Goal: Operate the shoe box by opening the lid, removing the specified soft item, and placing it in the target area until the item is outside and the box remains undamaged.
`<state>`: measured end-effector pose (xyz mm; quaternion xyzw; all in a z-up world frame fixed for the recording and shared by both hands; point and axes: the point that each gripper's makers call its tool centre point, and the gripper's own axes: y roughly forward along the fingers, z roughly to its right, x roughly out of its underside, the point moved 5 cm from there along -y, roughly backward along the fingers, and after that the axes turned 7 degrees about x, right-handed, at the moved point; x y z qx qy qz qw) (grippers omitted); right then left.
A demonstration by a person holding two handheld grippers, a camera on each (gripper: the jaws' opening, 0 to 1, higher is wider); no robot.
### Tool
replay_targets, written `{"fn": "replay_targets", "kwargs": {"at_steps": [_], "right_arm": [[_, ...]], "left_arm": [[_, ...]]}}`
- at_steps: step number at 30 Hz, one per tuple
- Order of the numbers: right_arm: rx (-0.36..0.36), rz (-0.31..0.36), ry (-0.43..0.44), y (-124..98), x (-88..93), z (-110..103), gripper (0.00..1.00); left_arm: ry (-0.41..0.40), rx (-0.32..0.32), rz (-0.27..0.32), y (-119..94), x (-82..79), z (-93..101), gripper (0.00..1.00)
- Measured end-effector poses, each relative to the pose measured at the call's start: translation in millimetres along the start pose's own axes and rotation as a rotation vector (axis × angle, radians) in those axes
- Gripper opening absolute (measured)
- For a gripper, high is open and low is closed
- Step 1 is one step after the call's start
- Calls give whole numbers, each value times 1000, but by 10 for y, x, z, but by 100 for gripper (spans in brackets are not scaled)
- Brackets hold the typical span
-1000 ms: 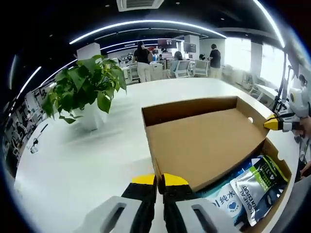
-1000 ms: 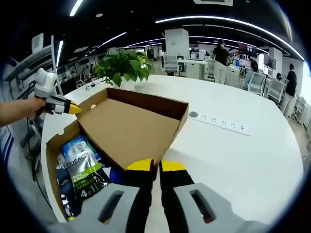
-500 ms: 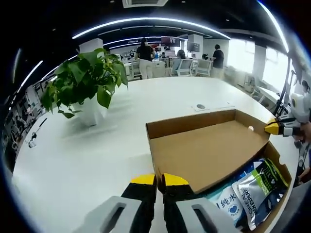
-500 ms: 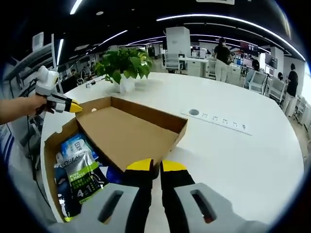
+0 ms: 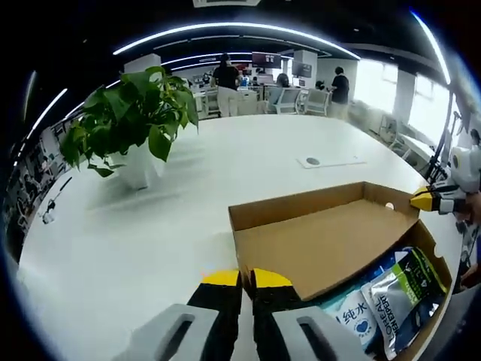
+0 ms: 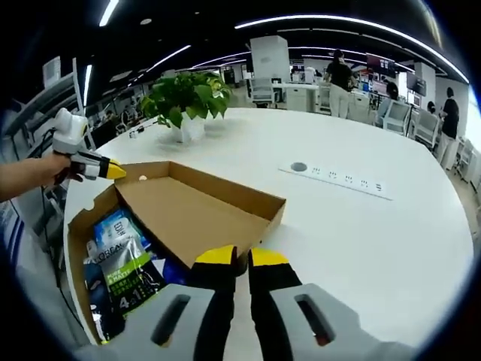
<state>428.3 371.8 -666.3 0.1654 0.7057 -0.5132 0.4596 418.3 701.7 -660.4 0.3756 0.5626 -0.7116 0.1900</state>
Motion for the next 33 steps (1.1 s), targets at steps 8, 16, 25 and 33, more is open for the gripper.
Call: {"fn": "replay_targets", "kwargs": {"at_steps": [8,16,25,33], "right_arm": [[5,-8,17,5,-2,0,4],[-2,-20,22,-8,-28,3,5],[-34,-1,63,-177,-82,14,13],[-92,-17,51,-386,-49,-73,26]], "left_arm": [[-1,2,-9,4,0,1,3],[5,-1,-11,-10,-11,-1,4],[-7,-18,-43,-111,-8,14,12],[-2,-9,-50,-226,7,77,21]]}}
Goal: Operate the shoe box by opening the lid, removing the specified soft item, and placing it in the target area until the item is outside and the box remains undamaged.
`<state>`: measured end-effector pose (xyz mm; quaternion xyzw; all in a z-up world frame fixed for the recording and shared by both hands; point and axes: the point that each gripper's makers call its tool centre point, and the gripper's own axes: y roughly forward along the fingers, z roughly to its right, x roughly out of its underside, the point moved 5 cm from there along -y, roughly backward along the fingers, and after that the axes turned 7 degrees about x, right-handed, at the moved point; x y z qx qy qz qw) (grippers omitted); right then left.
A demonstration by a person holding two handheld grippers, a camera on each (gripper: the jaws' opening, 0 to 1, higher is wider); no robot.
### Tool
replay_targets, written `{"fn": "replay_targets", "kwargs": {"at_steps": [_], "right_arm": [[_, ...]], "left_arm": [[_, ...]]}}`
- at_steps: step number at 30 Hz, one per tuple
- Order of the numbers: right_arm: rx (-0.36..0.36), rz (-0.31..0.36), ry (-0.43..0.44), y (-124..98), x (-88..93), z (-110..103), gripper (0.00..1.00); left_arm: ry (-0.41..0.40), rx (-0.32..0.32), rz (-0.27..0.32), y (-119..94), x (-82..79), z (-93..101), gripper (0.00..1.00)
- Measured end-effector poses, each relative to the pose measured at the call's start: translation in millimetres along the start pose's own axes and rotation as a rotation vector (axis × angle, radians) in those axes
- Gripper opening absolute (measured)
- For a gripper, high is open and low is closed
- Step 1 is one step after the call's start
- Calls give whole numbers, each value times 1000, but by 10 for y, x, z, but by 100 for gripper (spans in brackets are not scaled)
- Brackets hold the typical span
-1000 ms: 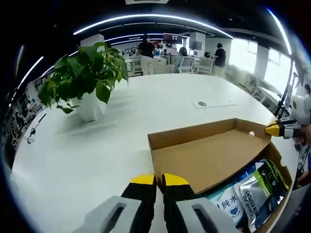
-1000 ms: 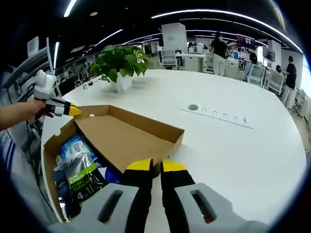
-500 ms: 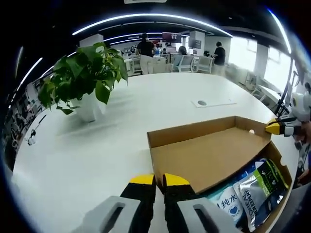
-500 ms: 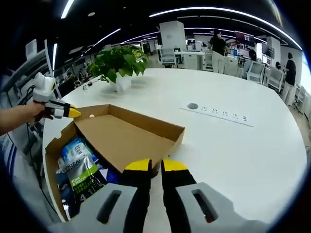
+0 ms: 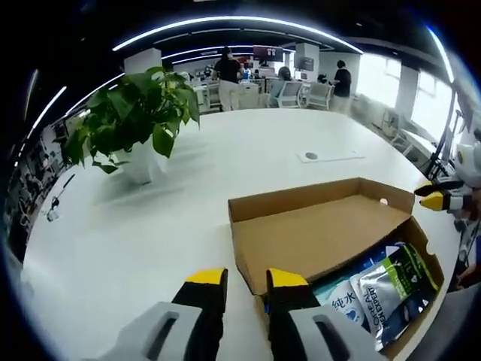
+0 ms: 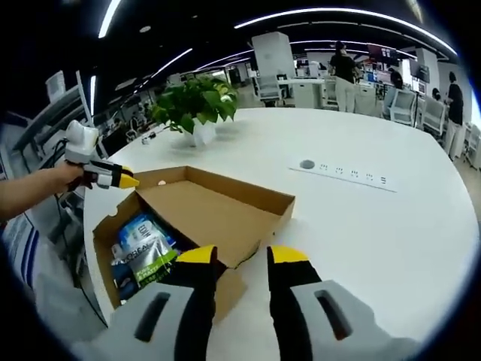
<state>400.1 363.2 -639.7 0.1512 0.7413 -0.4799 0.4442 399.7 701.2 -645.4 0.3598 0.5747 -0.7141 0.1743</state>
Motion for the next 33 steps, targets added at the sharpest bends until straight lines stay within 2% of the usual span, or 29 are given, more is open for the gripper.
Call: {"fn": "replay_targets", "kwargs": {"at_steps": [6,11,14,24,27,31,33], "right_arm": [[-40,-18,-17,-186,60,-106,34],[-66,-29,-39,-329,135,-203,41],[-68,-25,-63,-410,184,-240,44],[-92,-28,-62,-611,287,-370,53],[-97,-26,-70,-671,315,-416,55],[-102,-27,-70,-738,359,-463,56],[-100,-27,-75,-769,388,-486,57]], "left_arm": [[1,20,-6,-126,32,85,25],[2,41,-34,-229,131,218,27],[-2,66,-44,-283,186,311,28],[-21,162,-68,-361,317,601,29],[-14,217,-124,-349,431,717,30],[-7,245,-151,-327,520,807,30],[-25,279,-169,-319,566,868,31]]}}
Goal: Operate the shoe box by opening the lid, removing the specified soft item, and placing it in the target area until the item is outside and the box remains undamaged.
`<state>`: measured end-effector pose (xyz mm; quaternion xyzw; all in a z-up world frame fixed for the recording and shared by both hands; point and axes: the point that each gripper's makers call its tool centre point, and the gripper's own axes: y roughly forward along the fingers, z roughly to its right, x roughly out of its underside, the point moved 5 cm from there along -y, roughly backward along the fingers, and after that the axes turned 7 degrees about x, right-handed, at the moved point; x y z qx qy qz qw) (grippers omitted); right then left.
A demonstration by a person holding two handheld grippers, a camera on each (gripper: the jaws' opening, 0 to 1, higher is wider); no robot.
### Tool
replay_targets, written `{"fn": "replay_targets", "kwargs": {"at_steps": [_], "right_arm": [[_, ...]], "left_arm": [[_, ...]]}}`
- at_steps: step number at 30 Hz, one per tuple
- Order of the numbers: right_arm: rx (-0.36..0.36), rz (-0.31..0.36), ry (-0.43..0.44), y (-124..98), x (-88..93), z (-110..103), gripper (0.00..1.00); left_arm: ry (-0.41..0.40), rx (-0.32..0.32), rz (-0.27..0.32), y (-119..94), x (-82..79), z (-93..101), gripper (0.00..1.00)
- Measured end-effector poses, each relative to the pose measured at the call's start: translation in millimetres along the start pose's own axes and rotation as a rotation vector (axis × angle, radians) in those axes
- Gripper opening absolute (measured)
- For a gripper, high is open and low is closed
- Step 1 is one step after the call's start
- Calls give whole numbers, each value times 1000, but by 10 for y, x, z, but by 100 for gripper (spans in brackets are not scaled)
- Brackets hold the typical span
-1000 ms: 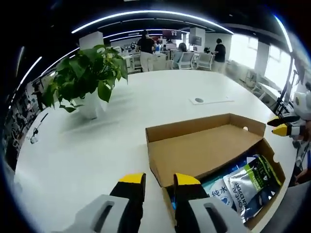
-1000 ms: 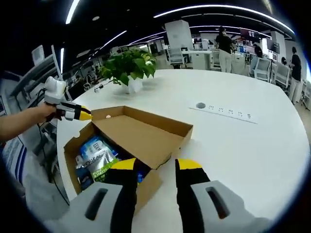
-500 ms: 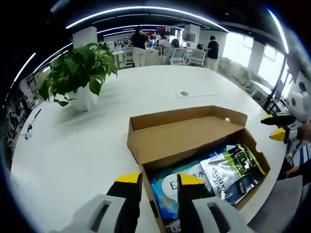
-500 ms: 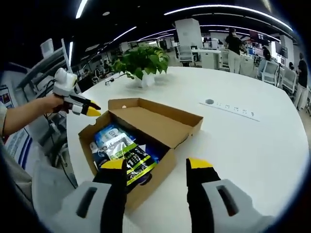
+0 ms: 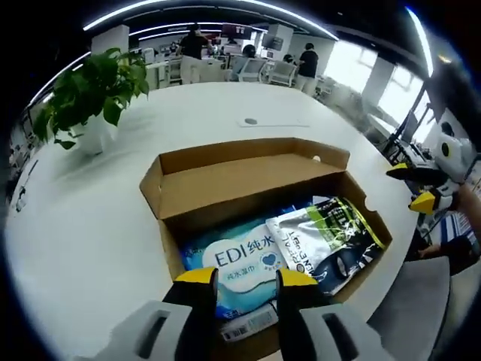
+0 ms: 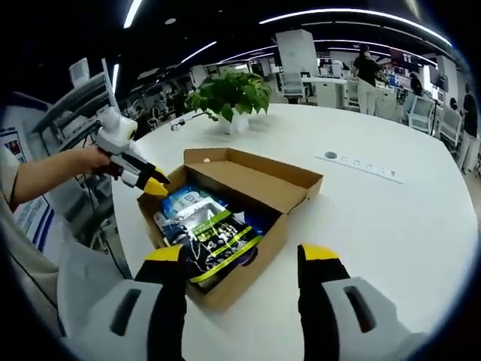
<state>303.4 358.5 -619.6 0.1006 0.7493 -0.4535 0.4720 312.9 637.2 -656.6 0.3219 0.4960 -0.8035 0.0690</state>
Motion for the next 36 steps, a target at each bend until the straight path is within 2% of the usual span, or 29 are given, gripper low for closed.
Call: {"fn": "replay_targets", "kwargs": {"at_steps": [10,14,18,21,24,29,32,33,36], "right_arm": [[12,-4,-1,-97,165,-93,63],[16,-2,15,-128,220,-122,63],[19,-2,20,-141,247,-140,64],[18,6,28,-152,248,-155,63],[14,11,30,-156,248,-177,63],[6,16,43,-150,250,-232,63],[-1,10,46,-129,266,-263,63],[-3,8,48,-124,270,-270,63],[-10,2,50,-105,286,-299,63]], "left_arm": [[-121,135,-21,141,129,173,32],[-129,173,-45,196,183,251,32],[-157,209,-50,246,208,301,31],[-210,248,-38,302,208,337,31],[-242,283,-51,356,225,380,30],[-303,316,-51,426,243,410,26],[-367,348,-43,460,267,428,23],[-417,364,-41,465,279,439,23],[-408,375,-28,457,303,428,15]]}}
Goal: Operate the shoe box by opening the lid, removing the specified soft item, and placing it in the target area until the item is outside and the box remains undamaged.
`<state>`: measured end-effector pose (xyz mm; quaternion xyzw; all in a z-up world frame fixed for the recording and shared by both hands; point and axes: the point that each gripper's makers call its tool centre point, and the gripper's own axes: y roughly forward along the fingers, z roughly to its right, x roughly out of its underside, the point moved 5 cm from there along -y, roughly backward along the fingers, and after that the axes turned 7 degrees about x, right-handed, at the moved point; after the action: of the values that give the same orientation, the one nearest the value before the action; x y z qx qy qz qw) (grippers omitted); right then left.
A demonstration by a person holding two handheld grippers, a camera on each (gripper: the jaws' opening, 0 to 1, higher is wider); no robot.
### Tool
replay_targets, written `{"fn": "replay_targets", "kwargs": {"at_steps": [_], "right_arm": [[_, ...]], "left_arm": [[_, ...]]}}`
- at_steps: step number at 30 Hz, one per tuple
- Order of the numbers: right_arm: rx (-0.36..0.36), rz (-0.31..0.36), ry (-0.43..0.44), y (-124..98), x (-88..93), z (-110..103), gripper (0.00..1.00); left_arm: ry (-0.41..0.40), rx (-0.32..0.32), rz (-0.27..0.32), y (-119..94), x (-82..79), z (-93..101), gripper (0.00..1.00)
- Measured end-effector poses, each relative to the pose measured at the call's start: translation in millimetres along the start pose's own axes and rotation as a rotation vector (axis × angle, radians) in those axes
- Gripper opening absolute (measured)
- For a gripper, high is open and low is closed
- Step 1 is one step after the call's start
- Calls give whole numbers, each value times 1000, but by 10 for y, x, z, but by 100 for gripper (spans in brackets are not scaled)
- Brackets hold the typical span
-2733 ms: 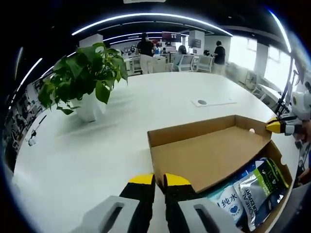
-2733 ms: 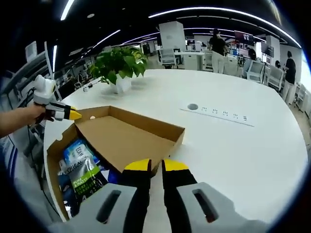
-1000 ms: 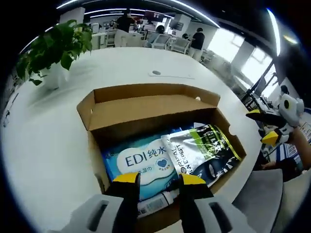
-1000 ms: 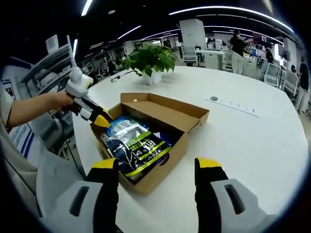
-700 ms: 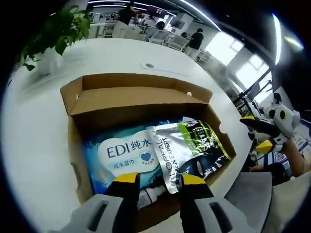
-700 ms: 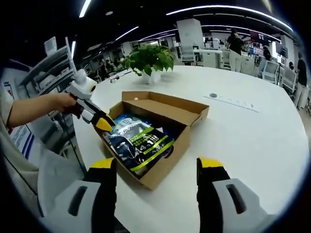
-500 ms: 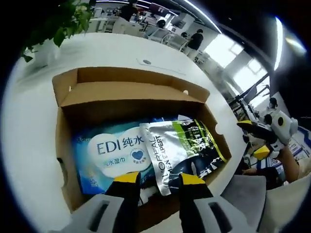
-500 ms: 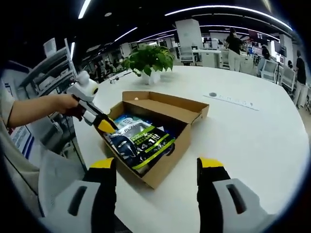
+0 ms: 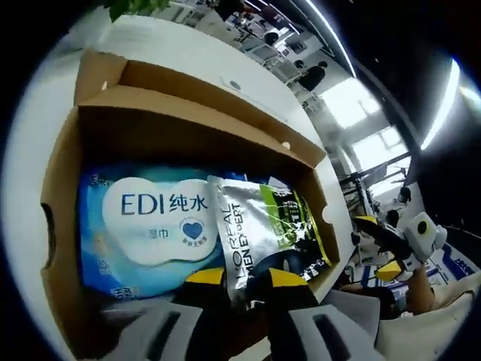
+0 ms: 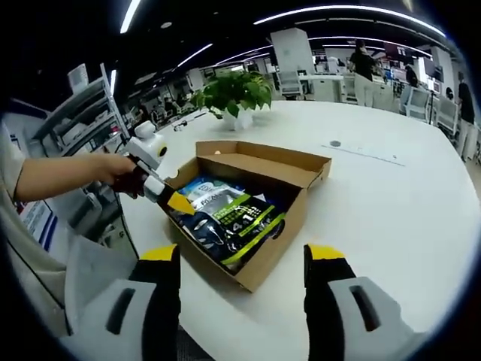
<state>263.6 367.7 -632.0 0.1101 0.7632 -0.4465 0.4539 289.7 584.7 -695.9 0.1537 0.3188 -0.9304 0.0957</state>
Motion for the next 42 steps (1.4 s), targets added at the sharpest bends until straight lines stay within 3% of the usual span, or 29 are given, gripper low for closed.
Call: {"fn": "replay_targets", "kwargs": {"at_steps": [7,26,42], "right_arm": [[-13,-12,4,56,10,-55,61],[-85,-33,24,285,-96,-244,55],[-127,-138,20,724,-50,-410,49]], "left_arm": [[26,21,41,-16,-37,44,0],[76,-15,76,-274,-90,9,0],[106,-49,111,-491,-118,-82,0]]}}
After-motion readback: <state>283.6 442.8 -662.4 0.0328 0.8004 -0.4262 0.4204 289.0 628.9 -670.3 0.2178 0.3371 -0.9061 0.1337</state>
